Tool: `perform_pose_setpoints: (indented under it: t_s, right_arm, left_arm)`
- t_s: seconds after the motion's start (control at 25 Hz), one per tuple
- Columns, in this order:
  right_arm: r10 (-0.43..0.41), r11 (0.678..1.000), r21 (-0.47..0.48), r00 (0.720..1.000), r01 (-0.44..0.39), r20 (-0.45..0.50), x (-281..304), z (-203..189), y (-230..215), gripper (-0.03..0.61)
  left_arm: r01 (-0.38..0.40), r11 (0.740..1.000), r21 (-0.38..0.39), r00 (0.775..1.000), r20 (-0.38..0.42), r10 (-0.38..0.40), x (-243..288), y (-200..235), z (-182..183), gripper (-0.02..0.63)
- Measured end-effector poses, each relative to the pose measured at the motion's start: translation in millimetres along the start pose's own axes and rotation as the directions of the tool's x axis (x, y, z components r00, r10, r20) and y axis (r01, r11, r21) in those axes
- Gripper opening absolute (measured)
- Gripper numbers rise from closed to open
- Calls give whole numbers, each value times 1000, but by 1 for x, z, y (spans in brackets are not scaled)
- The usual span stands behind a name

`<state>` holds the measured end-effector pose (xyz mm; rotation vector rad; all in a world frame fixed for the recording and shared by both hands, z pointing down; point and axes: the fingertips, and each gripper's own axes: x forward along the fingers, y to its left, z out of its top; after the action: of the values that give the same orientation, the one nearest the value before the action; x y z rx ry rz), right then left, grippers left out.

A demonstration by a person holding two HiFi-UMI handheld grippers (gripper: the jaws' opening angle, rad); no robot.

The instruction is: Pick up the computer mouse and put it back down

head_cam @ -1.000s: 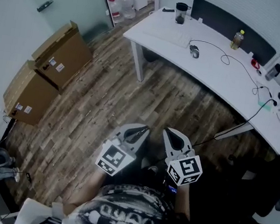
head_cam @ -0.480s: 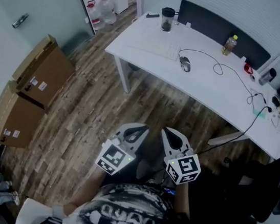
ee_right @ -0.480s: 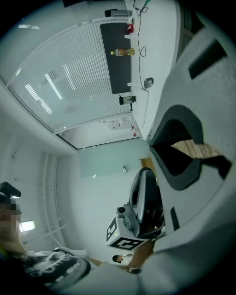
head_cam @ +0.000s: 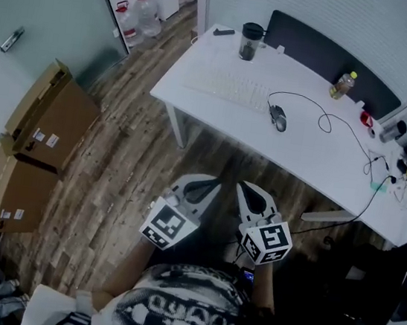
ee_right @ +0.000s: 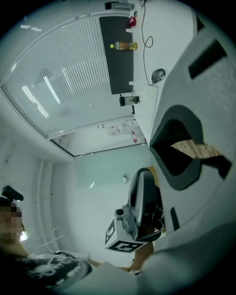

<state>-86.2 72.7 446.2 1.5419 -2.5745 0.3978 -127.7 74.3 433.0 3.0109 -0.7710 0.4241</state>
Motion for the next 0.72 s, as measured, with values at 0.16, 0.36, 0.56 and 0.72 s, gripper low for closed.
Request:
perform_pose_setpoints:
  t_s: [0.16, 0.36, 0.56, 0.72]
  right_arm:
    - [-47, 999, 9, 999, 48, -14, 21, -1, -8, -8]
    - [-97, 995, 19, 994, 98, -45, 27, -5, -22, -8]
    - [-137, 989, 39, 989, 139, -64, 30, -10, -36, -8]
    - [-139, 988, 50, 987, 143, -75, 38, -11, -48, -8]
  left_arm:
    - [27, 1000, -1, 1000, -2, -27, 9, 30, -7, 6]
    - [67, 998, -21, 998, 10, -67, 24, 43, -9, 6]
    - [117, 993, -32, 993, -1, -117, 38, 41, -15, 6]
    - [123, 991, -44, 992, -8, -124, 47, 48, -16, 6]
